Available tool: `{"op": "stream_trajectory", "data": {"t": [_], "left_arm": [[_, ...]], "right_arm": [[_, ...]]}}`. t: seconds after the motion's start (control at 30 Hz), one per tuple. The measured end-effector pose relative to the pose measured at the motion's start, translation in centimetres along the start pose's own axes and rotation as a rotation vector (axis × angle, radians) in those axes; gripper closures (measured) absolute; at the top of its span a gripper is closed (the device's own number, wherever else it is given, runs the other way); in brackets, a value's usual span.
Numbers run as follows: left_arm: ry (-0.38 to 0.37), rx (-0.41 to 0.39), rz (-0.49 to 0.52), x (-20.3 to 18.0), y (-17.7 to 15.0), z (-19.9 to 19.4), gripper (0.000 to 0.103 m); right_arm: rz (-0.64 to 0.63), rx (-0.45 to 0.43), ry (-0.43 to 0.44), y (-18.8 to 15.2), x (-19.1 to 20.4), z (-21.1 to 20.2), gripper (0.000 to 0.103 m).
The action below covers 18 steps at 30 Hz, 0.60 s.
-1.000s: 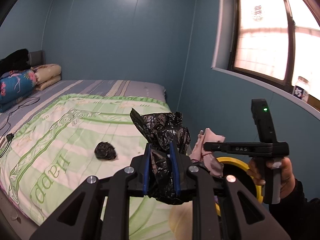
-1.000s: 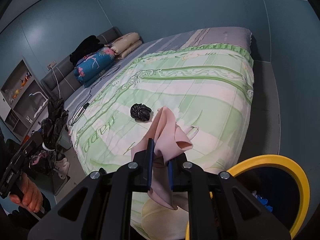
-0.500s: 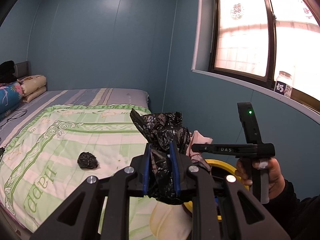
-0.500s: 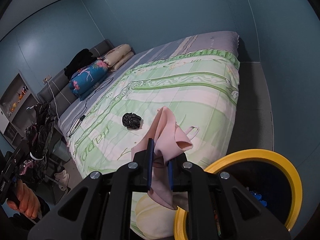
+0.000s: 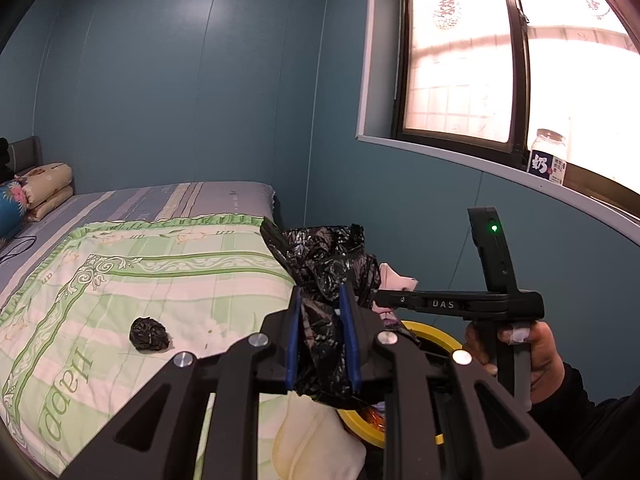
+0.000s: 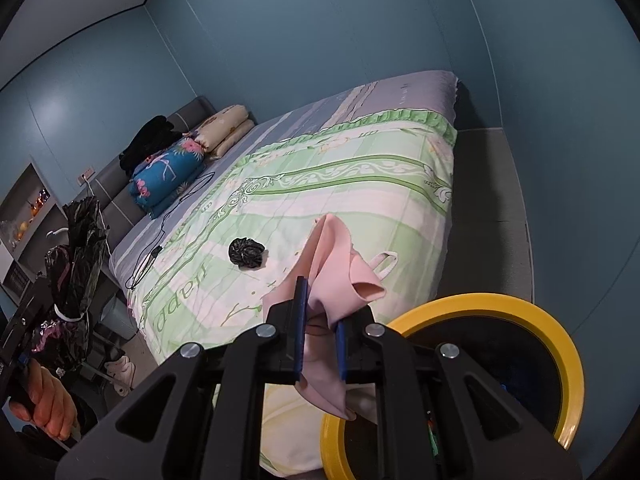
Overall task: Collect trash
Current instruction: 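Carry the black bag and pink cloth in both grippers over the yellow-rimmed bin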
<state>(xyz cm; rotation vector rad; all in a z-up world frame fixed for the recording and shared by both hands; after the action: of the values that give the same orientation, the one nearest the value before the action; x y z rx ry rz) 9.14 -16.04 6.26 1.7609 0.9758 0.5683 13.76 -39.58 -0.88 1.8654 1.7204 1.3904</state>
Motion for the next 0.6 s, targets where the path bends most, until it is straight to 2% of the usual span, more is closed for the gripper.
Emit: {"op": "stream_trajectory", "data": {"t": [0.6], "left_arm": [[-0.051, 0.001, 0.049, -3.0, 0.5, 1.2, 0.085]], "right_arm": [[0.021, -0.088, -0.042, -0.5, -2.0, -4.0, 0.092]]}}
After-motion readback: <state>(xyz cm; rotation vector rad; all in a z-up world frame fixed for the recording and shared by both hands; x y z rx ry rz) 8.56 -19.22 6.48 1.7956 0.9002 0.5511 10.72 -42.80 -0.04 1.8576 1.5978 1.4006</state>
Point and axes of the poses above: each gripper's, at about its wrist camera, not at the fingertips, and z roughly the way its jaws point, x to its left, y to its top, the point moved 2 cm from there along z, roughly the way its jaws point, and after that the axes turned 4 degrees about y, right-handed, at the moved point
